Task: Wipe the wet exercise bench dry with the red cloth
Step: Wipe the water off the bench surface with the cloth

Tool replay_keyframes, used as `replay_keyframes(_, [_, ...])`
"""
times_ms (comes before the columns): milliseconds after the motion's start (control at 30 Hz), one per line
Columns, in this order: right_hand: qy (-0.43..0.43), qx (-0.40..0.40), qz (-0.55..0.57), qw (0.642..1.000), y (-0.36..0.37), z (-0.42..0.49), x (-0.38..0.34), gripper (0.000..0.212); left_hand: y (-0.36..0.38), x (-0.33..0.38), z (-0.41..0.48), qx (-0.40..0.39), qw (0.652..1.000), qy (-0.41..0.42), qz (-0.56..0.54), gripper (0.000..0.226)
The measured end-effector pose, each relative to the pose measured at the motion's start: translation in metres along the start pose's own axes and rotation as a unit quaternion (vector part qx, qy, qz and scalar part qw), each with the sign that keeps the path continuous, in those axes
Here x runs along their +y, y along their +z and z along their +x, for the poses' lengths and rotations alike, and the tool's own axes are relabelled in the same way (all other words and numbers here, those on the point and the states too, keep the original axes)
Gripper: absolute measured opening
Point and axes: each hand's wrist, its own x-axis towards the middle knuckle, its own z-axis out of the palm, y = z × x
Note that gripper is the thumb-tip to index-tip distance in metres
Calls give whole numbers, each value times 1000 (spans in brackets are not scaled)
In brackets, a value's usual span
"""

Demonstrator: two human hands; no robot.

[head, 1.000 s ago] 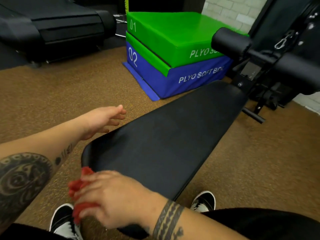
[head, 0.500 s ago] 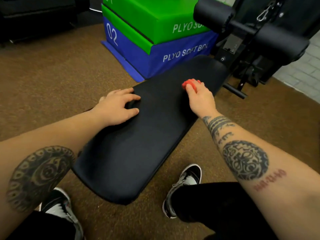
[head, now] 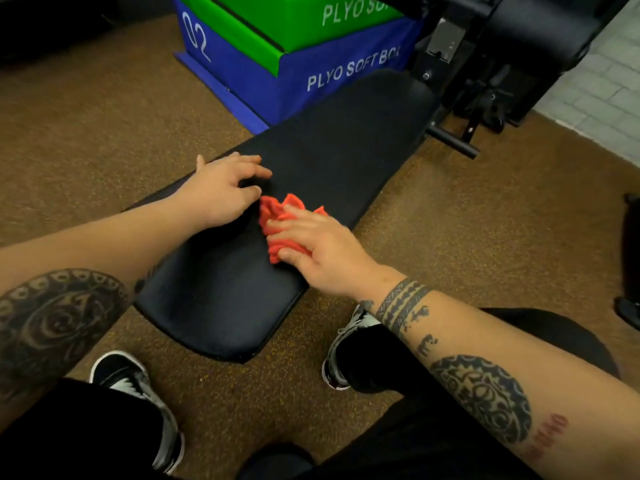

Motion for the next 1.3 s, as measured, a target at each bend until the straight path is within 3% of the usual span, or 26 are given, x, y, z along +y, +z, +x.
replay_keyframes(133, [-57, -59, 91, 992, 2, -20, -27, 21, 5, 15, -13, -20, 999, 25, -42, 32])
replay_keyframes(200, [-11, -97, 224, 970, -3, -30, -33, 25, 6, 19, -20, -41, 997, 33, -52, 30])
replay_keyframes(233, [49, -99, 321, 940, -12, -33, -33, 34, 6, 21, -24, -44, 997, 30, -64, 29])
replay_keyframes(300, [138, -28, 453, 880, -36, -31, -27, 42, 7, 23, -31, -20, 995, 18, -92, 30])
replay_keyframes(333, [160, 39, 457, 874, -48, -25, -17, 38, 7, 24, -34, 1, 995, 12, -97, 31])
replay_keyframes(433, [250, 237, 372, 862, -83, -1, 34, 32, 9, 30, -37, 11, 997, 19, -76, 37])
replay_keyframes(500, [302, 255, 288, 872, -93, 14, 71, 36, 14, 35, -36, -30, 998, 30, -35, 44])
replay_keyframes(567, [349, 152, 112, 918, -85, 19, 103, 44, 21, 37, -34, -58, 997, 34, 35, 52])
replay_keyframes(633, [342, 90, -7, 935, -67, 12, 112, 43, 26, 37, -34, -59, 994, 38, 88, 55])
replay_keyframes(767, [297, 165, 5, 940, -32, -15, 70, 42, 23, 35, -31, -37, 995, 26, 92, 46])
replay_keyframes(1000, [249, 19, -53, 967, -11, -39, -21, 54, 11, 40, -22, -48, 995, -8, 88, 36])
replay_keyframes(1167, [241, -220, -163, 931, -6, -30, -86, 60, 5, 45, -21, -41, 998, -20, 47, 33])
replay_keyframes(1300, [220, -350, -155, 897, 8, -24, -132, 61, -6, 45, -20, -23, 992, -67, -102, 23])
